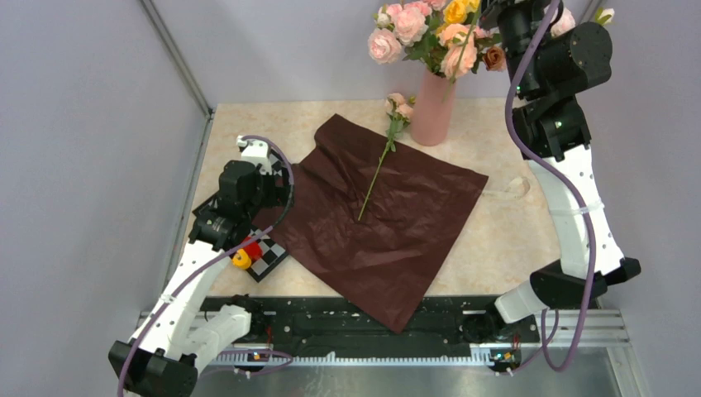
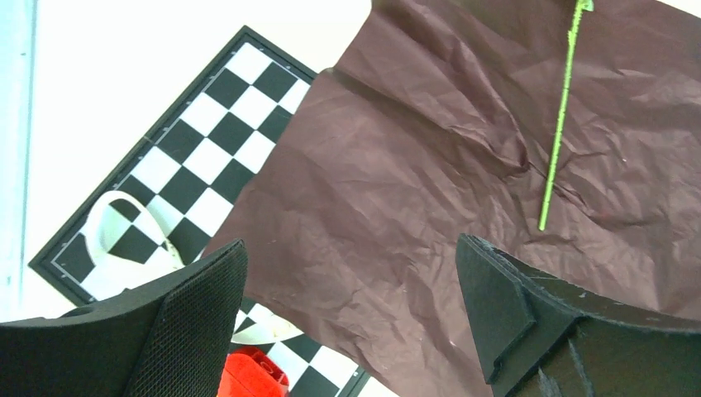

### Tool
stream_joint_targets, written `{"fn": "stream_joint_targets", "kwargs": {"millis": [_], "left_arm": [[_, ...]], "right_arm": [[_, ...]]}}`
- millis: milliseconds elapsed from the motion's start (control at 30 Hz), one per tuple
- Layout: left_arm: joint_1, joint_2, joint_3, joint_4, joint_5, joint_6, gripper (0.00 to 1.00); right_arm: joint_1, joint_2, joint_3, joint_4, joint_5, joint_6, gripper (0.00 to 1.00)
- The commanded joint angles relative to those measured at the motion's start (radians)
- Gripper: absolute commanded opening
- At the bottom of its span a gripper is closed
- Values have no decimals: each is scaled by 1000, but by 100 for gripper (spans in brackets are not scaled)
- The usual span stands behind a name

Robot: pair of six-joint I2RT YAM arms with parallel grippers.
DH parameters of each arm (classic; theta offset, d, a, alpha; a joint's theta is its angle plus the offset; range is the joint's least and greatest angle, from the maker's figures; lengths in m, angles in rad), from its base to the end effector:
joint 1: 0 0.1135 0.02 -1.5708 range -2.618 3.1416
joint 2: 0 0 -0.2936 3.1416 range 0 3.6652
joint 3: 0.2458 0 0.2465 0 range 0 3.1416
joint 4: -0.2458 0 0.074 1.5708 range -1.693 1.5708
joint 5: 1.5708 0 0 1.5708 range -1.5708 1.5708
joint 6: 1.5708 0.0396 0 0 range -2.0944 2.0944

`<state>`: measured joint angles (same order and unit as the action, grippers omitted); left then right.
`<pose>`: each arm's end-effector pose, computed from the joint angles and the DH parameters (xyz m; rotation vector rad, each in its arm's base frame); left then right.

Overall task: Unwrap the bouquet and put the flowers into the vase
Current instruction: Insert the fake flower into the vase.

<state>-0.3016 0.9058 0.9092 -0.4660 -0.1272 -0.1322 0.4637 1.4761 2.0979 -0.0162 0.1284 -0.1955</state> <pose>0.1725 -0.0484 0.3548 0.0921 2.0303 -0.1441 0.2212 0.1049 0.6583 -0.2003 0.9516 0.1848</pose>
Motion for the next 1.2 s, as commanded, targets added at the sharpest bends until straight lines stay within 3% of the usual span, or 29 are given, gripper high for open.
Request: {"fn": "stream_joint_targets", "kwargs": {"millis": [0,167,533,800,1167], "left_arm": [[5,-28,0,28,-76,42,99],[12,-15,-17,35,-67,41,99],[18,-5,-21,33,-43,33,99],[20,-15,-25,33,-43,32,99],[22,-27,-32,33,-41,31,99]], "right_arm": [[-66,56,126,152,-34,16,0],[-107,112,200,206,-89,141,0],[-107,127,196,297,-254,364,0],[-108,111,209,366,-205,364,0],[-107,171,258,447,-78,210,0]]}}
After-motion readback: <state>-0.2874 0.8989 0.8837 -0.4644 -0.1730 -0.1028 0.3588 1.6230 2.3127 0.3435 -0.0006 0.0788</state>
